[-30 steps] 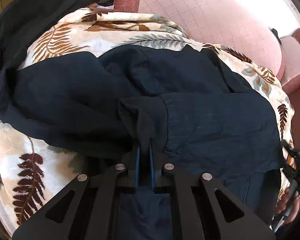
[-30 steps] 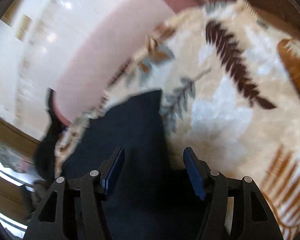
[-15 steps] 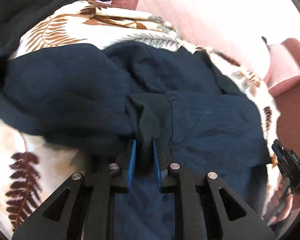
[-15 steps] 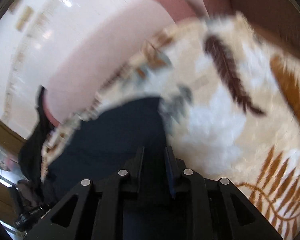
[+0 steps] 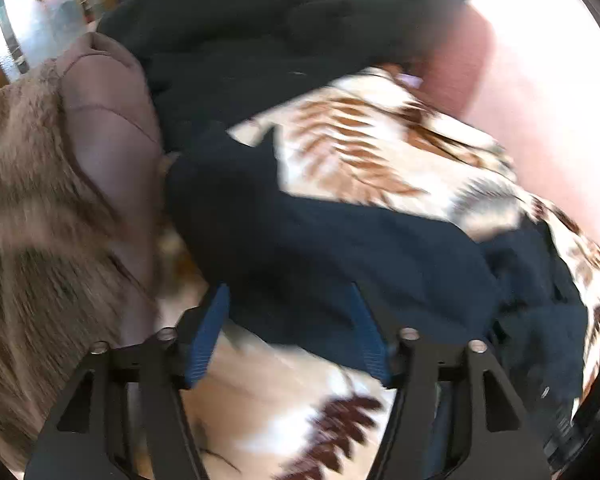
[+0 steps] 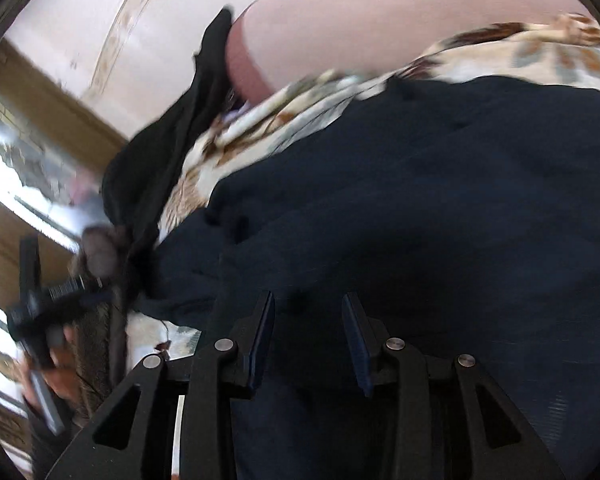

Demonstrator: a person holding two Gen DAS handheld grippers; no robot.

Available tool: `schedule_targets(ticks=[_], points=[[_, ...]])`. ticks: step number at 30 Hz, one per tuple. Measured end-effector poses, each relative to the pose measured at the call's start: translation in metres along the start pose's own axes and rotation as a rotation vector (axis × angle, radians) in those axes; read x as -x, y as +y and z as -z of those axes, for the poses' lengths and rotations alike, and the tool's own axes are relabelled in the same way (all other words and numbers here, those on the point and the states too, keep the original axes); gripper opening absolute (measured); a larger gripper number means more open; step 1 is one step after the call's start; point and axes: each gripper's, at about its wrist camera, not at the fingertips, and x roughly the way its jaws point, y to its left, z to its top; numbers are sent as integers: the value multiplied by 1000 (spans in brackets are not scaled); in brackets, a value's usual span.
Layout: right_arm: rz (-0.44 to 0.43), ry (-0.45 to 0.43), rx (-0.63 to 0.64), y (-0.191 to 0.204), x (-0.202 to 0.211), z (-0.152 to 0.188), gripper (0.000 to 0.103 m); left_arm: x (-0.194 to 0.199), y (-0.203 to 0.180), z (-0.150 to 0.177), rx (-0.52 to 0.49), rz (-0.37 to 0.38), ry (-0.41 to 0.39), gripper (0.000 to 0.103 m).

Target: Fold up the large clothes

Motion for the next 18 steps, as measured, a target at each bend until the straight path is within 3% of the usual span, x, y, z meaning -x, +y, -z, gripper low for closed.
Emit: schedule_targets(ticks=[2, 3, 5, 7, 9, 10, 11, 16, 18], points=[[51, 53, 11, 1, -21, 6, 37, -13, 7, -14, 20, -13, 27, 63], [48, 8, 20, 3, -20, 8, 38, -20, 6, -19, 21, -18, 46, 64], [36, 1, 23, 2, -18, 11, 42, -37, 1, -25, 1, -41, 80, 68], [13, 6, 16, -3, -14, 11, 42, -54, -3, -29, -23, -129, 89, 68], [-17, 16, 4, -9, -10, 10, 42, -64, -1, -31, -25, -176, 77, 55], [-28, 20, -1, -10, -9, 9, 42, -67, 1, -31, -20, -186, 67, 25], [-39, 22, -4, -12, -8, 10, 42, -68, 3, -31, -17, -187, 65, 5], [-72, 27, 12, -11, -14, 1, 42, -38, 10, -23, 4, -125, -28, 2], [-68, 26, 5, -11, -11, 1, 42, -14, 5, -18, 0, -42, -61, 2]])
